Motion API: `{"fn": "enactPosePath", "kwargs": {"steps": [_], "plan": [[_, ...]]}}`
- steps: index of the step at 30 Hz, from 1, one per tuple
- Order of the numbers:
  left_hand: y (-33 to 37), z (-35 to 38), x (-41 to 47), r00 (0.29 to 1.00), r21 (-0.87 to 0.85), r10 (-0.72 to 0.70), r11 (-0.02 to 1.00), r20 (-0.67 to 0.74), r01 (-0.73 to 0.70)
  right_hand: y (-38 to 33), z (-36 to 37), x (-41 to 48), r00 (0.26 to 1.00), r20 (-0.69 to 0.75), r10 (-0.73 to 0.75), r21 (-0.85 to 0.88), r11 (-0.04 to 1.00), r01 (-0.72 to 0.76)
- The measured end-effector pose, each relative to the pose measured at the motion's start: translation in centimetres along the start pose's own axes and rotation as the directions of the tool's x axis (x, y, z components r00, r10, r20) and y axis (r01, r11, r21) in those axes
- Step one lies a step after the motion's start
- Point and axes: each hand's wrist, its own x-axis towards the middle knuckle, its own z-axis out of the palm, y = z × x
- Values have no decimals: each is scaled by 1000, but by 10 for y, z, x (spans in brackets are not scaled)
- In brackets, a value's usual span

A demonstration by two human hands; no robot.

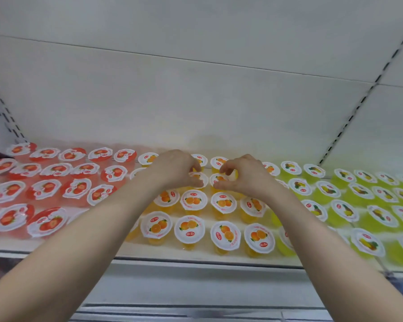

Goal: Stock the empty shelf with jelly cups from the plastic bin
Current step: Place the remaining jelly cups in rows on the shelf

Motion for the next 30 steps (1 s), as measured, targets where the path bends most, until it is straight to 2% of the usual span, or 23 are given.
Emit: {"fn": "enactPosePath", "kwargs": {"steps": [9,18,24,27,30], "plan": [[5,1,-3,1000,56,-7,998,29,5,-8,-1,-3,999,-11,32,-126,991,-33],[4,11,-9,996,63,-15,998,-91,21,-12,-4,-3,998,2,70,-166,984,-68],[-56,-6,-23,963,-53,-176,984,-206,169,-30,-7,21,995,-93,16,-134,991,-29],[-90,-8,-28,954,-43,-240,971,-179,236,-52,1,40,994,-101,-46,-138,990,31],[-102,-5,-29,961,-46,-248,969,-122,244,-74,14,59,995,-59,-76,-149,987,66]]}}
